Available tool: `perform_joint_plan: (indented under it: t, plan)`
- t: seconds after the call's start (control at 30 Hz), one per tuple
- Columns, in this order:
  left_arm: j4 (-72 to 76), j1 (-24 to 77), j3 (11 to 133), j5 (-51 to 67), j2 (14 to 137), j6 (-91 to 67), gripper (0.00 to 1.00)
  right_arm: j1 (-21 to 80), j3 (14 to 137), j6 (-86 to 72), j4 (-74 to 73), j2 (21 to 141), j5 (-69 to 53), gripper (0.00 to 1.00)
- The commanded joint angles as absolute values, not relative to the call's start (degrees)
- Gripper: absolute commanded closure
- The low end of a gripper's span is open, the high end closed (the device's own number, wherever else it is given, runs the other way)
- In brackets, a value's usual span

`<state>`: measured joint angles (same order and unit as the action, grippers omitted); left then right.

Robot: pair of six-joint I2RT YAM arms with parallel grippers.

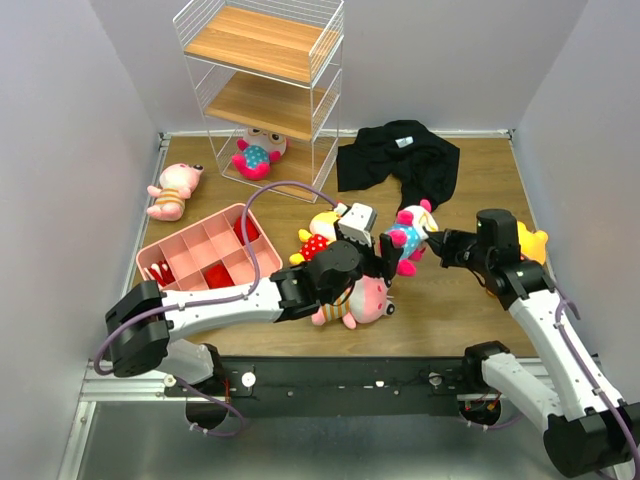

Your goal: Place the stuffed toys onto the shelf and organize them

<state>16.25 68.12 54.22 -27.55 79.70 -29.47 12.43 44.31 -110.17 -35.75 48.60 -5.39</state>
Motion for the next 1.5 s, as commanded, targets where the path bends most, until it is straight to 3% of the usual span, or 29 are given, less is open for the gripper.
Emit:
perform_joint_plan:
  t: [0.0, 0.1, 0.2, 0.23, 0.27, 0.37, 0.47, 0.5, 0.53, 0.6, 0.7, 0.93, 1.17, 1.47]
  plan:
    - [18.19, 68.73, 55.55, -29.89, 81.3, -28.48, 0.18, 12.74, 42.71, -111.8, -34.81, 47.37, -3.95, 0.99]
    - [18.81, 68.73, 56.77, -29.53, 82.79, -27.08, 0.32, 12.83, 42.1, -111.71, -34.02, 47.11, -4.48, 0.99]
    - [17.58, 68.73, 58.97, -29.01, 84.2, -26.11, 0.67, 12.83, 40.96, -111.53, -33.31, 46.76, -5.01, 0.99]
    - [17.06, 68.73, 59.24, -28.66, 84.2, -26.19, 0.88, 12.83, 40.35, -111.27, -32.7, 46.24, -5.01, 0.99]
    - [16.96, 68.73, 59.15, -28.57, 83.68, -26.45, 0.99, 12.83, 39.73, -110.75, -30.96, 45.88, -4.84, 0.99]
    - [15.82, 68.64, 58.01, -28.48, 81.4, -28.38, 1.0, 12.83, 36.13, -107.85, -24.82, 43.61, -3.7, 0.97]
    - [13.01, 67.42, 56.7, -27.43, 77.98, -31.28, 1.0, 12.75, 31.83, -103.99, -17.88, 40.27, -1.77, 0.68]
    - [12.57, 66.63, 56.17, -26.38, 76.92, -32.33, 1.0, 12.74, 30.86, -101.54, -15.75, 39.3, -1.32, 0.46]
    - [11.7, 65.84, 55.47, -25.32, 75.86, -33.82, 1.0, 12.74, 29.98, -100.38, -13.91, 38.33, -0.88, 0.36]
    - [10.99, 62.24, 53.27, -20.77, 72.17, -38.65, 1.0, 12.74, 28.74, -96.88, -10.9, 35.61, -0.35, 0.2]
    - [9.94, 56.8, 49.67, -15.23, 66.11, -43.93, 1.0, 12.66, 29.96, -89.95, -10.81, 32.36, 3.07, 0.1]
    - [-1.38, 41.35, 46.23, -7.32, 53.54, -53.15, 1.0, 12.57, 33.22, -83.06, -17.67, 26.72, 7.73, 0.0]
    - [-6.68, 24.38, 43.16, 3.39, 46.68, -60.81, 1.0, 12.66, 33.13, -82.88, -18.81, 25.14, 7.39, 0.0]
    - [3.5, 6.07, 38.24, 15.2, 53.5, -68.81, 1.0, 12.57, 33.05, -80.51, -16.26, 27.86, 2.99, 0.0]
